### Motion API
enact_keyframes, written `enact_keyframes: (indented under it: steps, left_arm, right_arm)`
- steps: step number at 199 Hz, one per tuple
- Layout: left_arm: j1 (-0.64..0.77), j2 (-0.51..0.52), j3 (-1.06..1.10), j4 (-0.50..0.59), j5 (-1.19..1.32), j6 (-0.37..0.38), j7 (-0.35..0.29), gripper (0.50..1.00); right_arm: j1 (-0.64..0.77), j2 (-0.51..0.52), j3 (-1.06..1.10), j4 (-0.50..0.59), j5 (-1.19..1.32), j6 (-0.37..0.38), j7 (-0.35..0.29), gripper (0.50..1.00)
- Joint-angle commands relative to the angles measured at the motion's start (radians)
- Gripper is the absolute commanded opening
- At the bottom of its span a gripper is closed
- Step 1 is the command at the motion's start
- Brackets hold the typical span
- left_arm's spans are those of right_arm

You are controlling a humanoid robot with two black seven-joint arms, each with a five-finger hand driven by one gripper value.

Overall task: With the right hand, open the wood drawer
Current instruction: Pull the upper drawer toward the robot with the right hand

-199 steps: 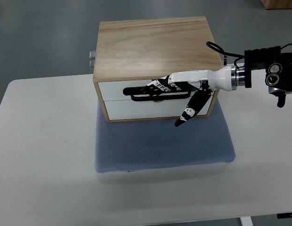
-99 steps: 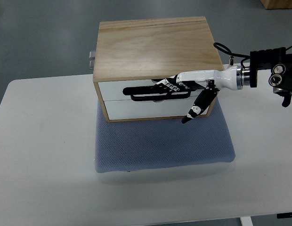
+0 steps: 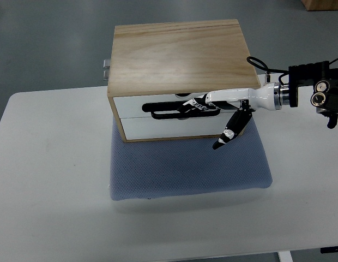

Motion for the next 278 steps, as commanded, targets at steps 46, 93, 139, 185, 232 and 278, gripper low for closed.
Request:
enact_keyframes:
  steps: [46,93,139,185,232,278]
  left_arm:
    - [0.000,0.000,0.000,0.000,0.000,0.000,0.000,1.000]
    - [0.000,0.000,0.000,0.000,0.000,0.000,0.000,1.000]
    - [0.000,0.000,0.000,0.000,0.000,0.000,0.000,1.000]
    - [0.000,0.000,0.000,0.000,0.000,0.000,0.000,1.000]
    - [0.000,0.000,0.000,0.000,0.000,0.000,0.000,1.000]
    - [0.000,0.000,0.000,0.000,0.000,0.000,0.000,1.000]
  right_arm:
    - [0.005,-0.012,-0.005,0.062,0.000,0.003,0.000,0.954]
    - [0.008,-0.040,-0.015,0.148,0.000,0.003,-0.001,0.954]
    - [0.010,-0.074,-0.026,0.220,0.000,0.003,-0.001,0.952]
    - [0.008,-0.095,-0.026,0.264,0.000,0.003,-0.001,0.954]
    - [0.010,-0.108,-0.021,0.264,-0.003,0.003,-0.001,0.952]
    - [0.014,-0.112,-0.012,0.264,-0.005,0.002,-0.001,0.954]
